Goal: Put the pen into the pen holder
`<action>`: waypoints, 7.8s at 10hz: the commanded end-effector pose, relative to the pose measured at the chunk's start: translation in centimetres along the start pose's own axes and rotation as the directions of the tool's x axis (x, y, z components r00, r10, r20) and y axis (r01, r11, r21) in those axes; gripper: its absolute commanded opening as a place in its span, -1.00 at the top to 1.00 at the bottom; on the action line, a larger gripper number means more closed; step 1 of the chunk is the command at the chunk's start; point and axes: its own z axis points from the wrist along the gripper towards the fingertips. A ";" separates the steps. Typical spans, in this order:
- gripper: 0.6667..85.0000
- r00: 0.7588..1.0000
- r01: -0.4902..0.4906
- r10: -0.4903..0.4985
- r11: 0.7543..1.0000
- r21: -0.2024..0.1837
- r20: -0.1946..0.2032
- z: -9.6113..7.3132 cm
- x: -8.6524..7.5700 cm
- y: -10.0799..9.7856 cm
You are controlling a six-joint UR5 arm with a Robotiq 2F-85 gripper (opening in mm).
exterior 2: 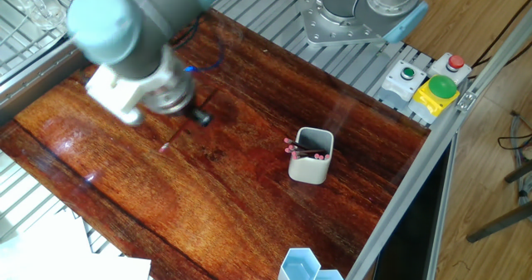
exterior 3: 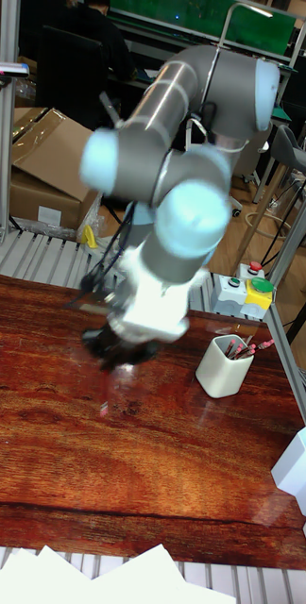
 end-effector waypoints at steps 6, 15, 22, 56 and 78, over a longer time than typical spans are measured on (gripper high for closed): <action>0.99 0.976 0.013 0.023 0.986 -0.165 0.215 -3.9 4.3 8.8; 0.99 0.955 0.010 0.044 0.984 -0.179 0.294 -6.1 4.6 9.9; 0.99 0.931 0.153 -0.058 0.959 -0.239 0.361 -9.8 2.5 15.1; 0.99 0.756 0.119 -0.043 0.990 -0.073 0.653 -15.0 11.3 17.7; 0.99 0.484 0.143 0.047 0.981 -0.131 0.874 -10.4 4.9 21.6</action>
